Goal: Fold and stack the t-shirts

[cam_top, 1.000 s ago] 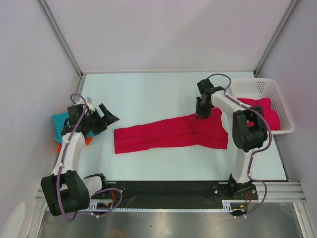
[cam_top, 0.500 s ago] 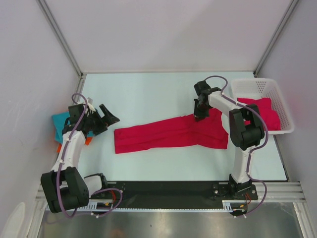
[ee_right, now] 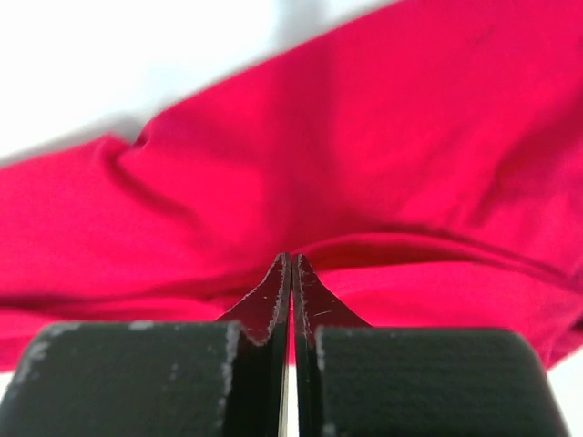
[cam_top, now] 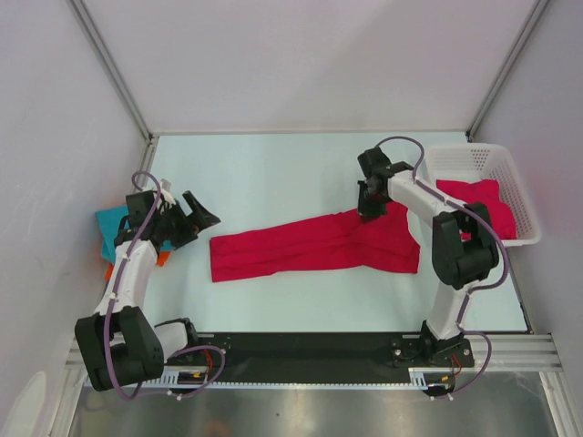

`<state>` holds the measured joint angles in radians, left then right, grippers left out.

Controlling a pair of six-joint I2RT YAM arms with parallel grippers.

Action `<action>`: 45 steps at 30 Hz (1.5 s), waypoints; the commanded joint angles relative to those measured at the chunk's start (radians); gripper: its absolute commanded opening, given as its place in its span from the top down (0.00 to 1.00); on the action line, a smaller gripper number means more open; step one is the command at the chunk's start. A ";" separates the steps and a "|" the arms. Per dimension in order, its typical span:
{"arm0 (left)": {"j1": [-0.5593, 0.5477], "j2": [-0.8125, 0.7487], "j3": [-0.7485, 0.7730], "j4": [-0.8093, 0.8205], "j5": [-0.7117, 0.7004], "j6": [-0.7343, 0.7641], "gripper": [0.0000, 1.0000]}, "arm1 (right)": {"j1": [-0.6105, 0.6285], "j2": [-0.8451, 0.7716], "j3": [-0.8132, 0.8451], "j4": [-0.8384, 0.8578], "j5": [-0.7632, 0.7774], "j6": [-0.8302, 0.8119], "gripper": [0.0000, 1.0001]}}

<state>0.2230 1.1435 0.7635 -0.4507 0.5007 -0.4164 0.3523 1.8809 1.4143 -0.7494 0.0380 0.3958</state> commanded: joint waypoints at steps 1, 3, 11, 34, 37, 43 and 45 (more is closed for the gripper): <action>0.007 -0.010 0.013 0.029 0.013 0.028 0.00 | 0.045 -0.126 -0.046 -0.018 0.037 0.035 1.00; 0.009 -0.014 0.008 0.024 0.015 0.033 0.00 | 0.063 -0.147 -0.070 -0.022 0.046 0.047 1.00; 0.007 -0.065 -0.018 0.007 0.039 0.042 0.00 | 0.180 -0.244 -0.195 -0.045 0.092 0.129 1.00; 0.018 -0.131 -0.046 -0.009 0.055 0.041 0.00 | 0.306 -0.165 -0.094 -0.114 0.207 0.172 0.70; 0.021 -0.120 -0.033 -0.005 0.053 0.039 0.00 | 0.240 -0.115 -0.017 -0.100 0.200 0.127 0.70; 0.038 -0.093 -0.013 -0.005 0.058 0.048 0.00 | 0.133 0.013 0.081 -0.084 0.186 0.049 0.71; 0.050 -0.088 -0.009 -0.008 0.058 0.053 0.00 | 0.099 0.037 0.071 -0.074 0.186 0.038 0.72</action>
<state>0.2485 1.0477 0.7044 -0.4767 0.5320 -0.3901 0.5049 1.8763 1.4609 -0.8249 0.2028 0.4919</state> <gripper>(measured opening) 0.996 0.291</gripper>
